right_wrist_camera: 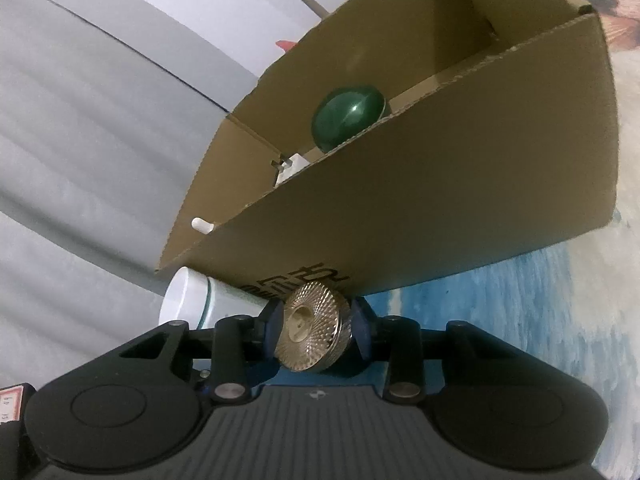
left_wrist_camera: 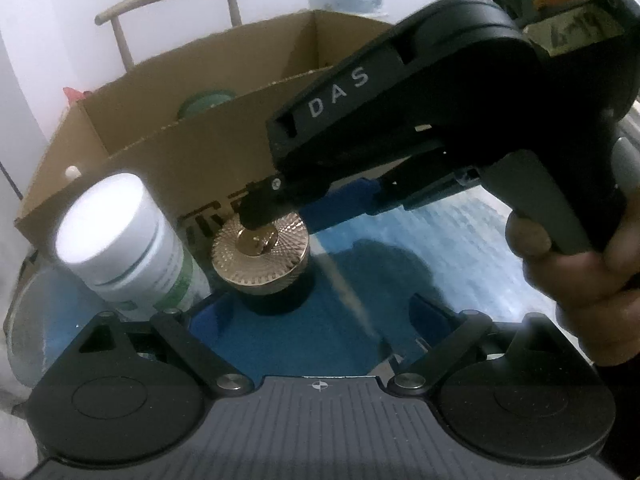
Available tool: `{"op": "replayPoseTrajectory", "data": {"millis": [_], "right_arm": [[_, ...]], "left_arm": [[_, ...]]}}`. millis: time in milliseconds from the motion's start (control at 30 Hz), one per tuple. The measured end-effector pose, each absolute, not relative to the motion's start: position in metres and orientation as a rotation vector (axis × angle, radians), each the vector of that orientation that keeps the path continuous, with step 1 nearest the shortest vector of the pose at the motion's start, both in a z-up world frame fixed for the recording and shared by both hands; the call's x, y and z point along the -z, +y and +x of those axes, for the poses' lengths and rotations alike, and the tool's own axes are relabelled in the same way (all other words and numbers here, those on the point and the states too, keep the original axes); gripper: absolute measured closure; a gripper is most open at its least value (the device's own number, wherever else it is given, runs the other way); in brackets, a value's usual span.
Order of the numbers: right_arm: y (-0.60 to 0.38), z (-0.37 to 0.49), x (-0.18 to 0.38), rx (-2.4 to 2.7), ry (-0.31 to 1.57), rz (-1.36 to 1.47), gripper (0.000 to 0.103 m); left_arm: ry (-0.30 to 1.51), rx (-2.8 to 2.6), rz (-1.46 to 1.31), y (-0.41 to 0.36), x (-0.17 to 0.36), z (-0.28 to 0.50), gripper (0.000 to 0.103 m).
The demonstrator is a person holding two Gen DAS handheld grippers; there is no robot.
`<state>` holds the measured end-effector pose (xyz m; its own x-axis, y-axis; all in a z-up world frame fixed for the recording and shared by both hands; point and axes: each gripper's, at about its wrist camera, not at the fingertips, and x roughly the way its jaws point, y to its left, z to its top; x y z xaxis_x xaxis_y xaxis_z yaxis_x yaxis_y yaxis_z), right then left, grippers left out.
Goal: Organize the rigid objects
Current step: 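Grasp the gold knurled jar with the right gripper and lift it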
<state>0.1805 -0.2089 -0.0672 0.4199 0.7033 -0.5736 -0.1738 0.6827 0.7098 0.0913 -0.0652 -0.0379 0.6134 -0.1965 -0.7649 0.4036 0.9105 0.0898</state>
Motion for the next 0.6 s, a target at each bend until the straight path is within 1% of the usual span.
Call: {"op": "replayPoseTrajectory", "data": {"millis": [333, 600], "right_arm": [[-0.214, 0.182, 0.073, -0.604, 1.015, 0.612, 0.063], [-0.232, 0.169, 0.069, -0.567, 1.010, 0.610, 0.063]], "left_arm": [[0.861, 0.338, 0.267, -0.063, 0.044, 0.096, 0.007], [0.839, 0.390, 0.281, -0.064, 0.042, 0.085, 0.006]]}}
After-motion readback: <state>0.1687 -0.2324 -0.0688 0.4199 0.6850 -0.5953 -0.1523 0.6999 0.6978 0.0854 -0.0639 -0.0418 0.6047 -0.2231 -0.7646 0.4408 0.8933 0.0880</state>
